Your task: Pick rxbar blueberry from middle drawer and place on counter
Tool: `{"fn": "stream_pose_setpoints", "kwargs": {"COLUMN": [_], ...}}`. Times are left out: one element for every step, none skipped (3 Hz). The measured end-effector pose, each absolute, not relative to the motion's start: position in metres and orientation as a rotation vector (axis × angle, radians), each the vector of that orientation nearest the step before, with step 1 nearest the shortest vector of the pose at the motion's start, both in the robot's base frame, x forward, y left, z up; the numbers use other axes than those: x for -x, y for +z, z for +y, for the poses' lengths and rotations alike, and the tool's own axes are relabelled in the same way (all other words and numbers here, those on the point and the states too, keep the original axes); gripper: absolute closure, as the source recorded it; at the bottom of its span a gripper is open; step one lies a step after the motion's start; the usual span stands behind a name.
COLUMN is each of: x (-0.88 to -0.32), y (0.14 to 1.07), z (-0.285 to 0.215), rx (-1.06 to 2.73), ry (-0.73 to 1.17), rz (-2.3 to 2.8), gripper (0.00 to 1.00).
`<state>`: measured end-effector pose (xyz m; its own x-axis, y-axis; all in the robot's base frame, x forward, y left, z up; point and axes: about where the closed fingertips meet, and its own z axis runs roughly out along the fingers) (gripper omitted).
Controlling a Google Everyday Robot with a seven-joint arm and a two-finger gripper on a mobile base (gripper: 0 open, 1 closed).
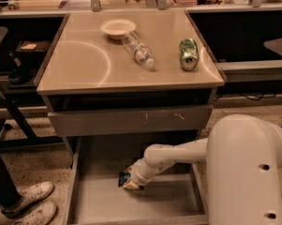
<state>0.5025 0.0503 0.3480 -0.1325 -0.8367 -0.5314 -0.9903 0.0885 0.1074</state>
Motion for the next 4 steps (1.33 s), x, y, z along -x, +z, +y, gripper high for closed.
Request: {"fn": "stream_pose_setpoints", "kwargs": {"x": [-0.504,-0.505,-0.507,-0.511], "y": [0.352,0.354,0.365,0.393], "z": [0.052,0.052,0.053,0.053], "rx": [1.808,1.808,1.804,1.792], "ry": [0.641,0.641,0.658,0.688], "rz": [2.04,2.039,2.03,2.012], "gripper": [1.0,1.0,1.0,1.0]}}
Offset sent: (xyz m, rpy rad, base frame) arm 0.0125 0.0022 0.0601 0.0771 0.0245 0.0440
